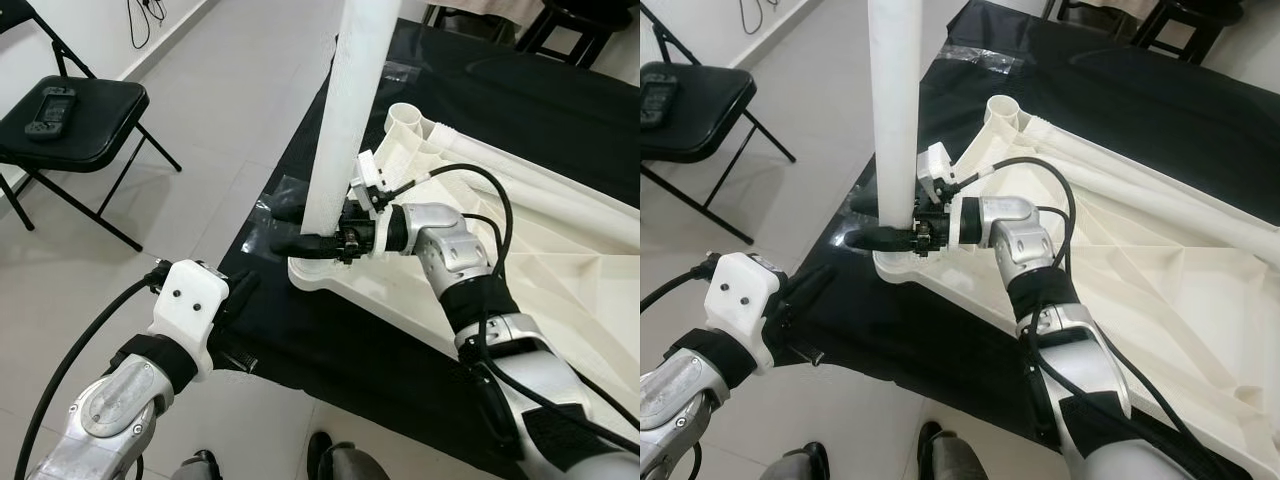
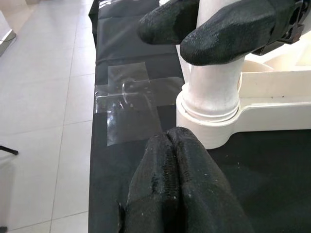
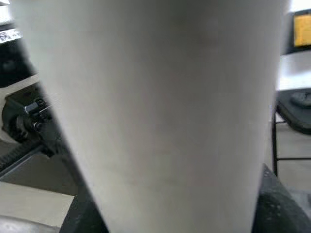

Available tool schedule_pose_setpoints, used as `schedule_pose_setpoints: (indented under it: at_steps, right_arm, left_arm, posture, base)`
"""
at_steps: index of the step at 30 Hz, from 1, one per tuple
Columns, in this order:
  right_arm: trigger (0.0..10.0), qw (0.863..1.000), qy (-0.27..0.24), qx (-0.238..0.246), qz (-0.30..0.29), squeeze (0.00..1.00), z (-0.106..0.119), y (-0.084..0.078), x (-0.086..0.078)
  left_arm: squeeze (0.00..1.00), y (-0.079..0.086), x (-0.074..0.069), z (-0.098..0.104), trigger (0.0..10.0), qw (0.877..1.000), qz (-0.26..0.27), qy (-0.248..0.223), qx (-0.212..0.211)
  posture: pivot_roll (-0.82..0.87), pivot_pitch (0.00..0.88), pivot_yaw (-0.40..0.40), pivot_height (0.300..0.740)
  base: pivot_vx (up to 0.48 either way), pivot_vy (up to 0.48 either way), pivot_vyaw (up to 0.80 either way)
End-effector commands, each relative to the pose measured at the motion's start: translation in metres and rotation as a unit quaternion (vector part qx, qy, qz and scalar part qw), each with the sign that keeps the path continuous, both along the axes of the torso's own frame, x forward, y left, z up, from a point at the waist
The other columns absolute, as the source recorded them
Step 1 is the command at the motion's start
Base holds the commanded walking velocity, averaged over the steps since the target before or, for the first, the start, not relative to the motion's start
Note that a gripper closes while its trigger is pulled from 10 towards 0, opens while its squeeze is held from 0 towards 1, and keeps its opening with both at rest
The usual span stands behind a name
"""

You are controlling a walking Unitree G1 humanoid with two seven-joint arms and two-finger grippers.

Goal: Building children table

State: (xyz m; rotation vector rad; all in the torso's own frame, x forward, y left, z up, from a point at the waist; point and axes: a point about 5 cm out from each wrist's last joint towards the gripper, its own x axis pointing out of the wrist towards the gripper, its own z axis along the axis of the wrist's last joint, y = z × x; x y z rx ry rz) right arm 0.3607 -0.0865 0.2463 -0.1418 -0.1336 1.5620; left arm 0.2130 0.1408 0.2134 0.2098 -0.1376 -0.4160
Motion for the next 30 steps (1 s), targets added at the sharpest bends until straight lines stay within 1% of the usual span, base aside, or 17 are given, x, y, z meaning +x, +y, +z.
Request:
schedule_pose_setpoints:
  at_steps: [1,7,9,10,11,12,13,14,15,16,24,25,26,27,28,29,30]
  right_arm:
    - [0.0,1.0,0.027,-0.003,-0.003,0.0,-0.013,-0.004,0.0]
    - [0.0,0.998,0.019,-0.003,-0.055,0.0,-0.022,-0.014,0.0]
    - [0.0,0.984,0.025,-0.028,-0.174,0.0,-0.045,-0.025,0.002]
    - [0.0,0.944,0.044,-0.082,-0.318,0.0,-0.07,-0.029,0.003]
    - [0.0,0.899,0.045,-0.122,-0.418,0.0,-0.087,-0.034,0.002]
    - [0.0,0.868,0.041,-0.146,-0.473,0.0,-0.095,-0.038,0.0]
    - [0.0,0.848,0.05,-0.141,-0.508,0.0,-0.104,-0.031,-0.015]
    - [0.0,0.843,0.06,-0.129,-0.52,0.0,-0.107,-0.027,-0.027]
    - [0.0,0.843,0.06,-0.129,-0.52,0.0,-0.107,-0.027,-0.027]
    - [0.0,0.837,0.064,-0.098,-0.535,0.0,-0.107,-0.011,-0.047]
    - [0.0,0.837,0.04,-0.086,-0.539,0.0,-0.1,-0.005,-0.032]
    - [2.6,0.836,0.041,-0.084,-0.541,0.0,-0.097,-0.001,-0.03]
    - [2.6,0.836,0.041,-0.084,-0.541,0.0,-0.097,-0.001,-0.03]
    - [10.0,0.843,0.043,-0.074,-0.531,0.0,-0.091,0.006,-0.031]
    - [10.0,0.849,0.045,-0.066,-0.523,0.0,-0.087,0.011,-0.032]
    - [10.0,0.856,0.041,-0.052,-0.512,1.0,-0.081,0.015,-0.03]
    - [10.0,0.856,0.041,-0.052,-0.512,1.0,-0.081,0.015,-0.03]
  left_arm:
    - [0.0,-0.003,-0.004,-0.002,10.0,1.0,-0.007,0.008,-0.003]
    - [0.0,-0.002,-0.005,-0.002,10.0,1.0,-0.007,0.009,-0.003]
    - [0.0,-0.002,-0.006,-0.003,10.0,1.0,-0.01,0.012,-0.003]
    - [0.0,-0.001,-0.007,-0.003,10.0,1.0,-0.01,0.014,-0.002]
    - [0.0,-0.001,-0.007,-0.003,10.0,1.0,-0.011,0.015,-0.002]
    - [0.0,0.001,-0.007,-0.003,10.0,1.0,-0.01,0.016,-0.002]
    - [0.0,0.001,-0.007,-0.004,10.0,1.0,-0.011,0.019,-0.002]
    - [0.0,0.002,-0.008,-0.004,10.0,1.0,-0.011,0.021,-0.003]
    - [0.0,0.002,-0.008,-0.004,10.0,1.0,-0.011,0.021,-0.003]
    - [0.0,0.0,-0.007,-0.007,10.0,1.0,-0.017,0.027,-0.002]
    - [0.0,-0.003,-0.005,-0.006,10.0,1.0,-0.02,0.022,-0.005]
    - [0.0,-0.002,-0.004,-0.006,10.0,1.0,-0.017,0.02,-0.003]
    - [0.0,-0.002,-0.004,-0.006,10.0,1.0,-0.017,0.02,-0.003]
    - [0.0,0.0,-0.004,-0.005,10.0,1.0,-0.014,0.018,-0.002]
    - [0.0,0.001,-0.003,-0.004,10.0,1.0,-0.012,0.017,-0.001]
    - [0.0,0.001,-0.003,-0.004,10.0,1.0,-0.011,0.016,-0.001]
    - [0.0,0.001,-0.003,-0.004,10.0,1.0,-0.011,0.016,-0.001]
  posture:
    - [0.16,0.289,-0.138,0.74]
    - [0.15,0.299,-0.135,0.74]
    - [0.14,0.309,-0.138,0.74]
    - [0.13,0.316,-0.135,0.74]
    - [0.13,0.316,-0.135,0.74]
    - [0.13,0.319,-0.132,0.74]
    - [0.1,0.326,-0.12,0.74]
    - [0.1,0.326,-0.12,0.74]
    - [0.1,0.326,-0.12,0.74]
    - [0.1,0.316,-0.103,0.74]
    - [0.11,0.304,-0.121,0.74]
    - [0.12,0.299,-0.122,0.74]
    - [0.12,0.299,-0.122,0.74]
    - [0.12,0.293,-0.119,0.74]
    - [0.12,0.293,-0.119,0.74]
    - [0.12,0.291,-0.119,0.74]
    - [0.12,0.291,-0.119,0.74]
  base:
    - [0.0,0.0,0.0]
    - [0.0,0.0,0.0]
    - [0.0,0.0,0.0]
    - [0.0,0.0,0.0]
    - [0.0,0.0,0.0]
    - [0.0,0.0,0.0]
    - [0.0,0.0,0.0]
    - [0.0,0.0,0.0]
    - [0.0,0.0,0.0]
    - [0.0,0.0,0.0]
    - [0.0,0.0,0.0]
    - [0.0,0.0,0.0]
    - [0.0,0.0,0.0]
    - [0.0,0.0,0.0]
    - [0.0,0.0,0.0]
    - [0.0,0.0,0.0]
    - [0.0,0.0,0.0]
